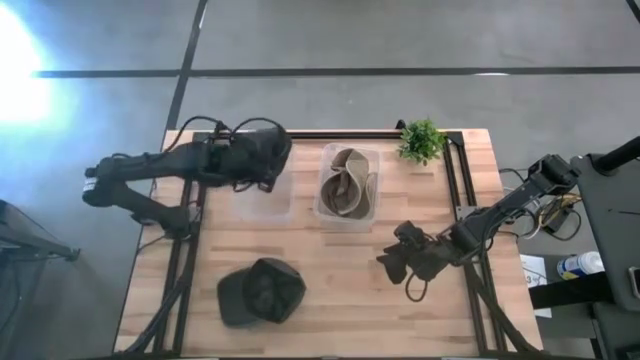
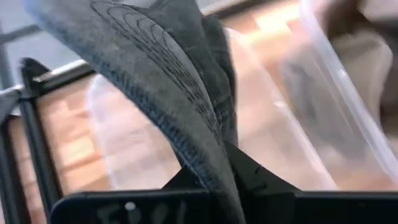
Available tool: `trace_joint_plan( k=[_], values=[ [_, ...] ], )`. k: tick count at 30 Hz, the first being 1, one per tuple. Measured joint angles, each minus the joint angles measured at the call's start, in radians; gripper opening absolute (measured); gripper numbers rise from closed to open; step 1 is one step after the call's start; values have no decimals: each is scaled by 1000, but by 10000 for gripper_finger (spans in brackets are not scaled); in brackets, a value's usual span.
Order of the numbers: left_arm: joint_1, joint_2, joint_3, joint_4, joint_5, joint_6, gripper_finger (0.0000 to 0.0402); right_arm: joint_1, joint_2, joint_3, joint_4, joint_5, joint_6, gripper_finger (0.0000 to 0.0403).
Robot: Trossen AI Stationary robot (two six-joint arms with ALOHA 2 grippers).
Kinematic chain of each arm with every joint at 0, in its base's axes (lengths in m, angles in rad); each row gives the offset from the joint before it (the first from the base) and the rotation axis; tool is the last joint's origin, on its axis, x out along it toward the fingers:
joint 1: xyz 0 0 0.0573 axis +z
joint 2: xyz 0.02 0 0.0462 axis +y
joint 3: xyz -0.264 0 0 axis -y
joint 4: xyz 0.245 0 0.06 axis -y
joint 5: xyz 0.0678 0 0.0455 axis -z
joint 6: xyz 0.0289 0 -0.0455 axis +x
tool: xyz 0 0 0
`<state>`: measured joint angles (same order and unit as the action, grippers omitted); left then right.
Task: Pick & Place hat
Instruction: Put the right black cap into the left transparent bin
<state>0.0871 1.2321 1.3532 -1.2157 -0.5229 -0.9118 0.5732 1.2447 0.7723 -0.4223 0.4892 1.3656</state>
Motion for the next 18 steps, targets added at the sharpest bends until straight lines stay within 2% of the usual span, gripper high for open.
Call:
trace_joint_plan(
  k=[3, 6, 8, 10, 13, 17, 18],
  values=[
    [11, -29, 24, -80, 89, 14, 14, 0, 3, 0, -8, 0, 25, 189],
    [57, -37, 45, -176, 244, -8, 7, 0, 3, 0, -20, 6, 30, 189],
    [67, -36, 41, -200, 348, -26, 5, -4, 3, -1, -24, 8, 30, 189],
    [74, -35, 27, -205, 401, -39, 7, -11, 3, -2, -25, 8, 27, 189],
    [85, -11, -19, -203, 466, -37, 10, -23, 3, -2, -34, 8, 22, 189],
    [97, 42, -151, -139, 586, 18, 12, -41, 3, -2, -44, 8, 19, 189],
    [102, 57, -180, -104, 573, 32, 12, -44, 3, -2, -45, 8, 19, 189]
  ],
)
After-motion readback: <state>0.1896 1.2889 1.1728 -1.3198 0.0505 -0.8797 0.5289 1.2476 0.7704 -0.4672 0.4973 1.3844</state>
